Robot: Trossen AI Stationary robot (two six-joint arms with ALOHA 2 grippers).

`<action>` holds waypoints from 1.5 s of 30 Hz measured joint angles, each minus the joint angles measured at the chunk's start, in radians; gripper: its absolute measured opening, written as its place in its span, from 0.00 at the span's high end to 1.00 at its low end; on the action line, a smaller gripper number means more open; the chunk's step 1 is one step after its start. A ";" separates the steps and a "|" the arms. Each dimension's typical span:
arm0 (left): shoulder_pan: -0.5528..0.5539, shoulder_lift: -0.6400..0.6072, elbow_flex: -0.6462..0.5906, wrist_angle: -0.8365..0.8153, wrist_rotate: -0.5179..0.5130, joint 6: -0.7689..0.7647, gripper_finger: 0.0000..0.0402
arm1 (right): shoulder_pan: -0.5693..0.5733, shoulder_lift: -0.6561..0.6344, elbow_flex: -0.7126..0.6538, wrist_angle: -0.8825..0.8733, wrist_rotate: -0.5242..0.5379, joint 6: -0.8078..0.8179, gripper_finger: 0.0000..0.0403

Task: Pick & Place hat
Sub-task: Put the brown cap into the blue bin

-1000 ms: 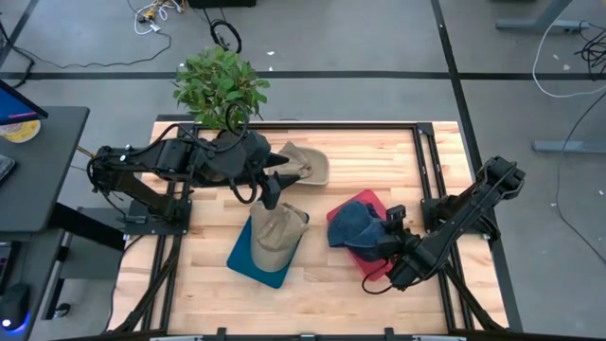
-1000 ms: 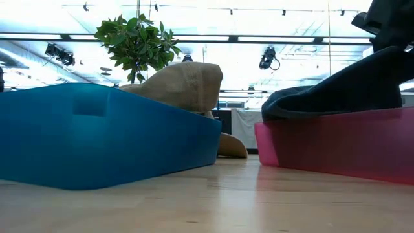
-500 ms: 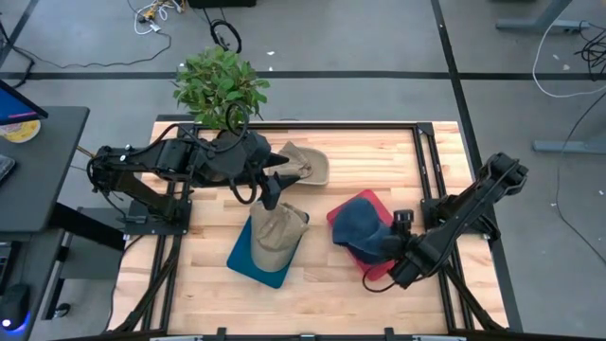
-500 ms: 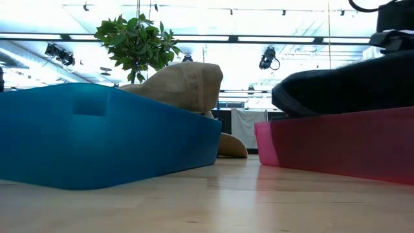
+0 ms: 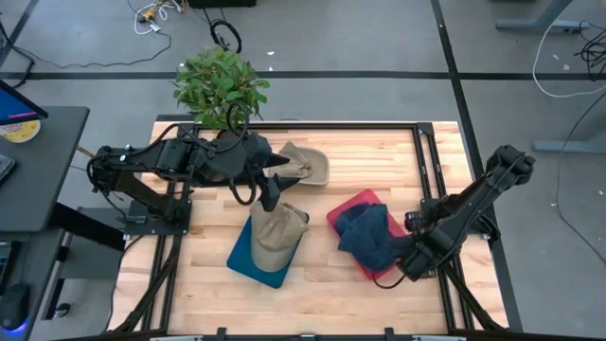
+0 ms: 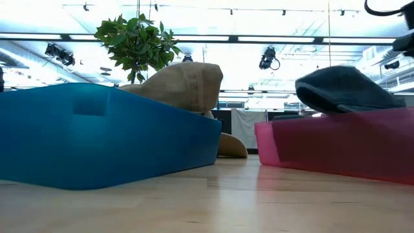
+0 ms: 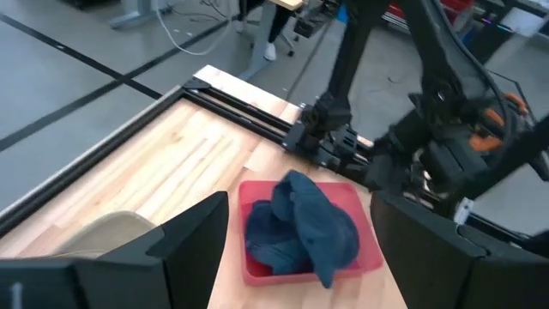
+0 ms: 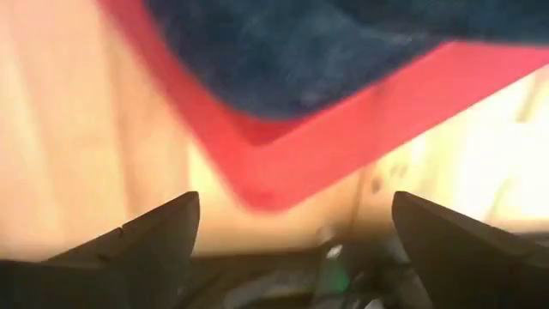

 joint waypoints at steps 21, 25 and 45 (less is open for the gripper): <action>0.098 0.166 0.000 -0.012 0.108 0.228 0.28 | -0.005 -0.255 0.001 0.252 0.089 0.380 0.47; 0.119 0.236 0.000 0.003 0.154 0.362 0.28 | -0.006 -0.294 0.001 0.333 0.175 0.402 0.57; 0.263 0.438 0.000 -0.102 0.319 0.654 0.28 | -0.006 -0.301 0.003 0.642 0.251 0.335 0.62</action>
